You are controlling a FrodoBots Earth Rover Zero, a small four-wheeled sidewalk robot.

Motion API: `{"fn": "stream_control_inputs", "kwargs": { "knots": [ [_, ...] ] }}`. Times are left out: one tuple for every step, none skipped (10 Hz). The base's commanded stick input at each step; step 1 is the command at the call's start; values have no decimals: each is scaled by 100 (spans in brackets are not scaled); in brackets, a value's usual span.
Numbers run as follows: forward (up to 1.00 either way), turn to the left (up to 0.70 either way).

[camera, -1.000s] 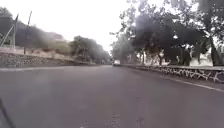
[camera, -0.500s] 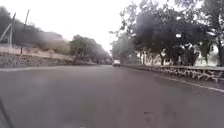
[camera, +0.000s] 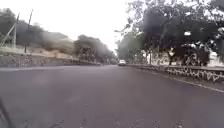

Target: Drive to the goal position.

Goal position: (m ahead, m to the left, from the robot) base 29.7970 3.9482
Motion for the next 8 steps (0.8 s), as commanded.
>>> {"fn": "stream_control_inputs", "kwargs": {
  "knots": [
    [100, 0],
    [100, 0],
    [100, 3],
    [100, 6],
    [100, 28],
    [100, 32],
    [100, 35],
    [100, 2]
  ]
}}
